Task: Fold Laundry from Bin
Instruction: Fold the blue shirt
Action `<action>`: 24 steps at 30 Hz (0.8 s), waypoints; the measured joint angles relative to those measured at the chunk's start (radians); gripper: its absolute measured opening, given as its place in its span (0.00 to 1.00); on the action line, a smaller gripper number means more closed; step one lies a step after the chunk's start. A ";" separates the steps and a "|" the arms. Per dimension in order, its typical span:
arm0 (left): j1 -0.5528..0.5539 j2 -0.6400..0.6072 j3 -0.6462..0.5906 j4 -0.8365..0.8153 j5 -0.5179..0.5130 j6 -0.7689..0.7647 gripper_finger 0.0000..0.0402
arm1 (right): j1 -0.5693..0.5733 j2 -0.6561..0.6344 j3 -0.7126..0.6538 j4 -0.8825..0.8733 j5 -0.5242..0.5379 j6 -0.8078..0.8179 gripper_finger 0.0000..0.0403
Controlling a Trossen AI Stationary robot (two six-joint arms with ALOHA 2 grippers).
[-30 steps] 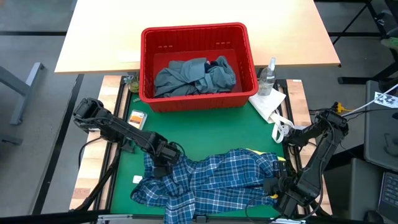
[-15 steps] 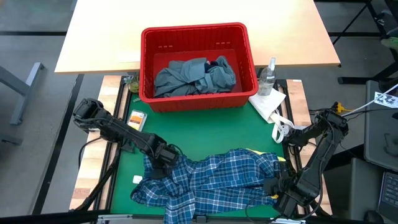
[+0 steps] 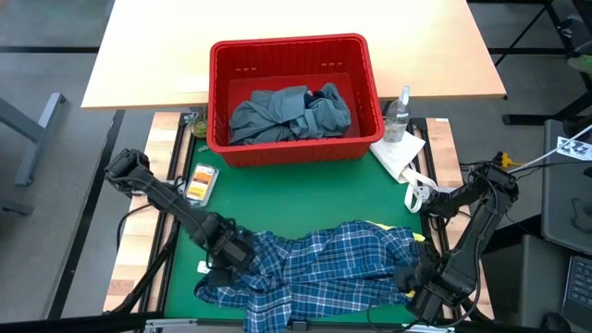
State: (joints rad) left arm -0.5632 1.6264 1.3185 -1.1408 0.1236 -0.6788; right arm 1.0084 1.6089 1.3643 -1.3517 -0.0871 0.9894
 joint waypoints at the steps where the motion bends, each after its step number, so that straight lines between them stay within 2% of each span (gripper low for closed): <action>1: -0.007 0.000 0.004 0.001 -0.007 0.000 0.00 | 0.000 0.000 0.000 0.002 0.006 0.000 0.08; 4: -0.019 0.000 0.005 -0.002 -0.011 -0.020 0.00 | 0.000 0.000 0.000 0.011 0.008 -0.003 0.03; 8: -0.023 0.000 0.005 -0.002 -0.012 -0.027 0.00 | 0.000 0.000 0.000 0.025 0.007 -0.018 0.04; 19: -0.029 0.000 0.005 0.000 -0.004 -0.055 0.00 | 0.000 0.000 0.000 0.015 0.057 0.006 0.38; 22: -0.030 0.000 0.005 0.000 -0.005 -0.056 0.00 | -0.001 0.000 0.000 0.018 0.025 0.008 0.46; 24: -0.030 0.000 0.005 0.000 -0.006 -0.065 0.00 | -0.001 0.000 0.000 0.029 -0.037 0.009 0.49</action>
State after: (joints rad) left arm -0.5930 1.6264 1.3231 -1.1404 0.1171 -0.7443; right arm 1.0077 1.6089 1.3643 -1.3226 -0.1242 0.9985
